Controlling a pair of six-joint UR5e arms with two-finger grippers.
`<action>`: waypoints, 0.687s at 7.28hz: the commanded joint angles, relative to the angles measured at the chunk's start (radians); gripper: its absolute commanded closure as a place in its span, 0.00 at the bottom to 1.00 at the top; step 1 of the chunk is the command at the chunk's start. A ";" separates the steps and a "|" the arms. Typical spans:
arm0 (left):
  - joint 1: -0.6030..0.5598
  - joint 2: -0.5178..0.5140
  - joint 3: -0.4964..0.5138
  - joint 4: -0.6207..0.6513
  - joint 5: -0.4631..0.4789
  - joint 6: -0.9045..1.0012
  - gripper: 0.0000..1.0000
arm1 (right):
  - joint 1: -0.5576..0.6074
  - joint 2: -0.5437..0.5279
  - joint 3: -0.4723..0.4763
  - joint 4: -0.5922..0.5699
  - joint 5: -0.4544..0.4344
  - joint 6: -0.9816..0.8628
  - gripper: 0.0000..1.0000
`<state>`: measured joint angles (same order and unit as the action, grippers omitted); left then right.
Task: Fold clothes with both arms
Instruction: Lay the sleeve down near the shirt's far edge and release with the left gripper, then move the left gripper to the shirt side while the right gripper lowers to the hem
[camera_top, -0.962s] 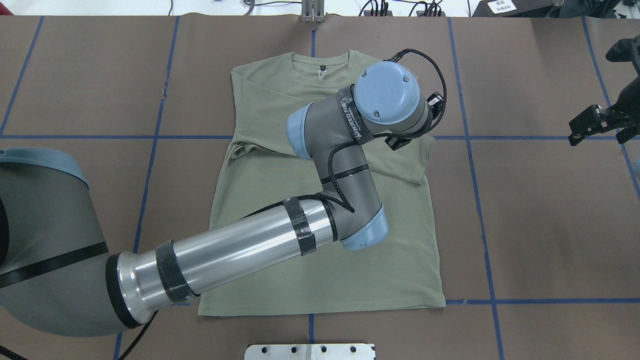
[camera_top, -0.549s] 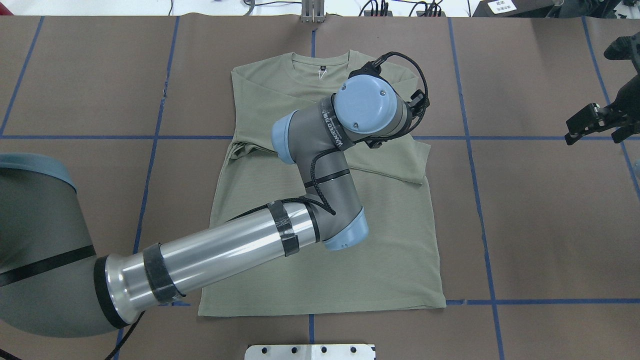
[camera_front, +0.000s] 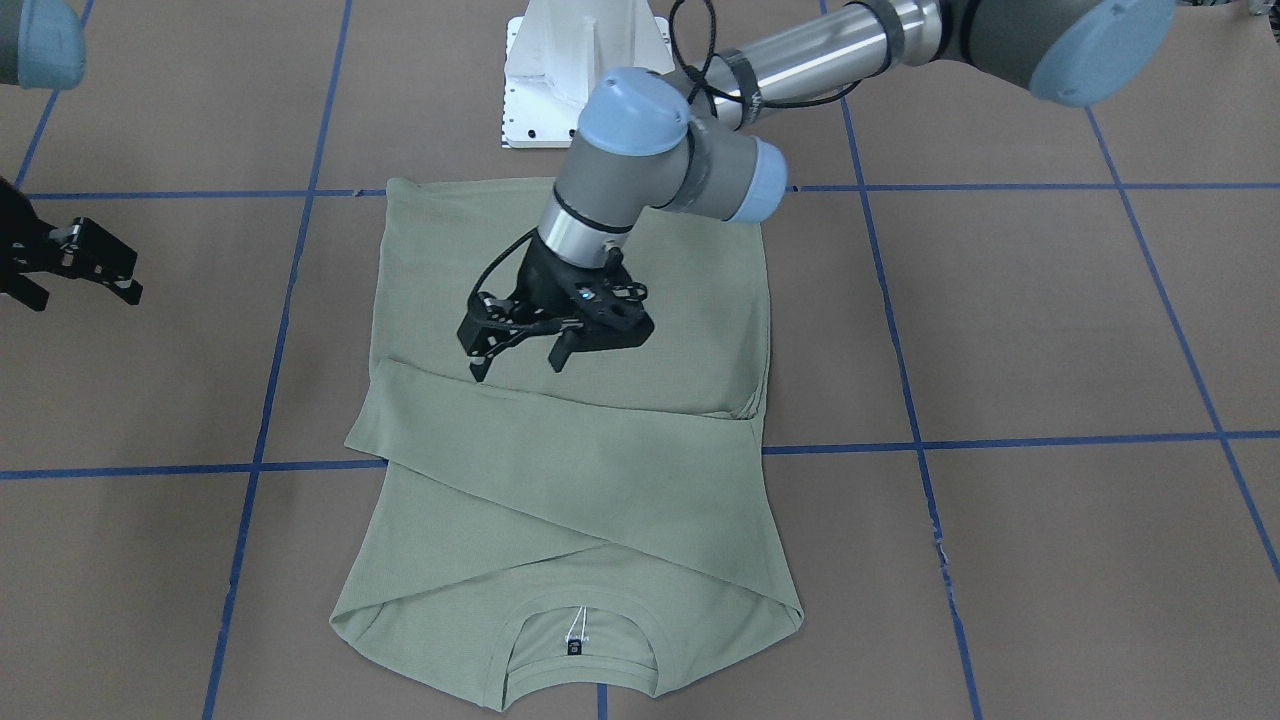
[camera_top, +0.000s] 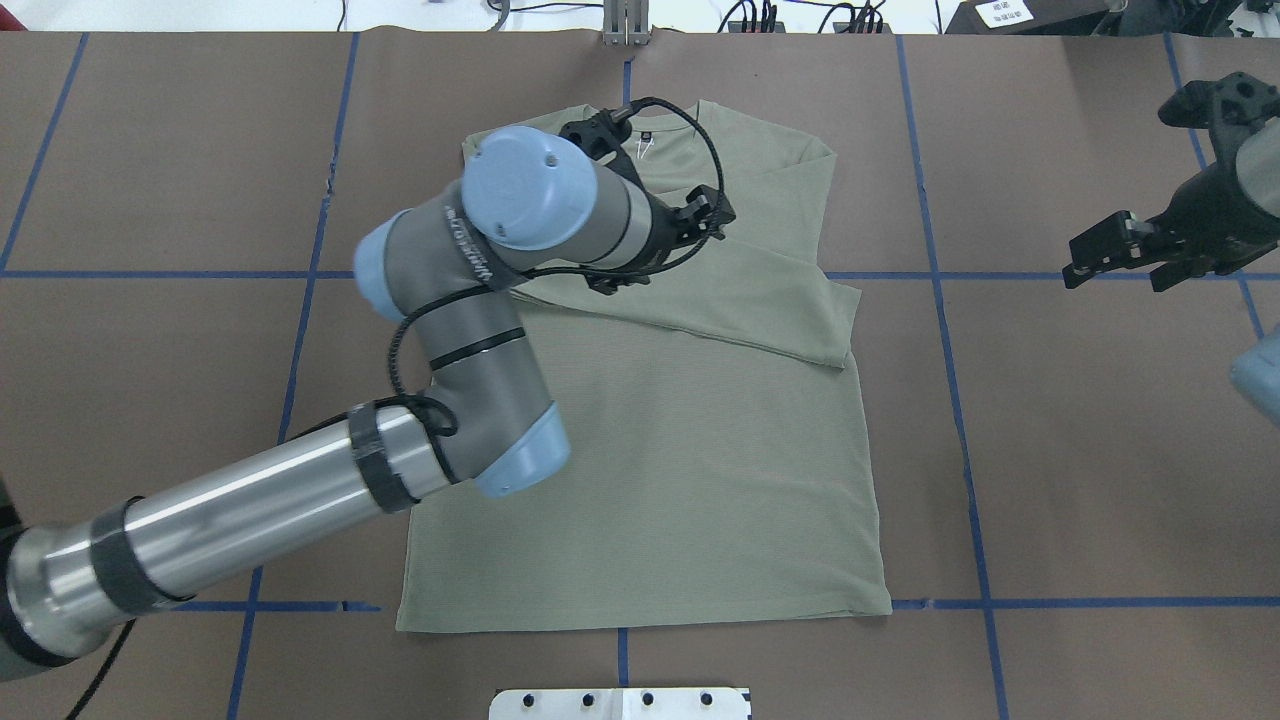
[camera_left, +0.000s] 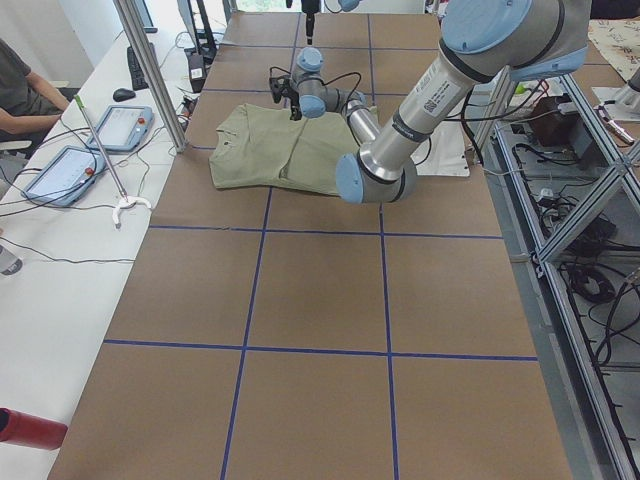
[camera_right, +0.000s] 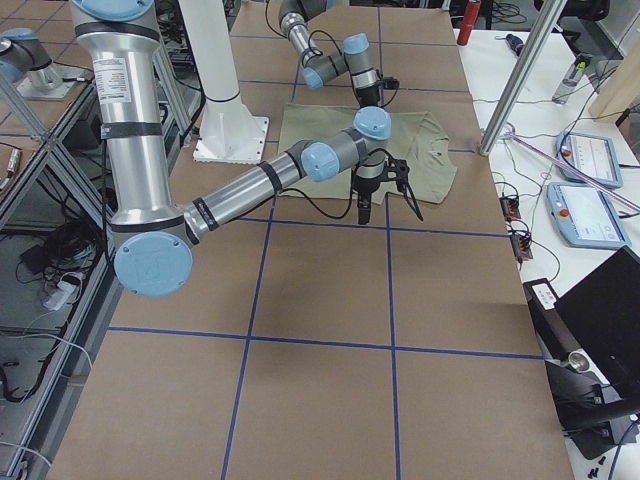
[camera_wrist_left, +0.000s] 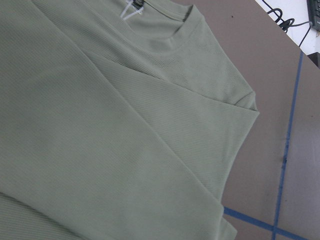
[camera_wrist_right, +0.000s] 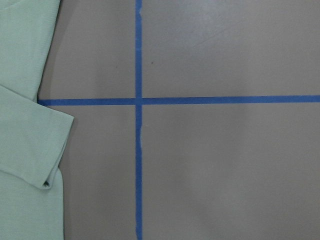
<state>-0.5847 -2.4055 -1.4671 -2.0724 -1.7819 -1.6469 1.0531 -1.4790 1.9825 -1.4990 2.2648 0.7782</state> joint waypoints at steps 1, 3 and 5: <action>-0.029 0.269 -0.334 0.130 -0.017 0.196 0.00 | -0.167 -0.074 0.045 0.202 -0.077 0.290 0.00; -0.037 0.434 -0.505 0.130 -0.045 0.223 0.00 | -0.394 -0.110 0.099 0.281 -0.228 0.552 0.00; -0.035 0.490 -0.565 0.130 -0.045 0.223 0.00 | -0.632 -0.106 0.124 0.283 -0.428 0.718 0.00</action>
<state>-0.6196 -1.9514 -1.9914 -1.9429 -1.8245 -1.4266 0.5725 -1.5862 2.0931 -1.2240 1.9613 1.3864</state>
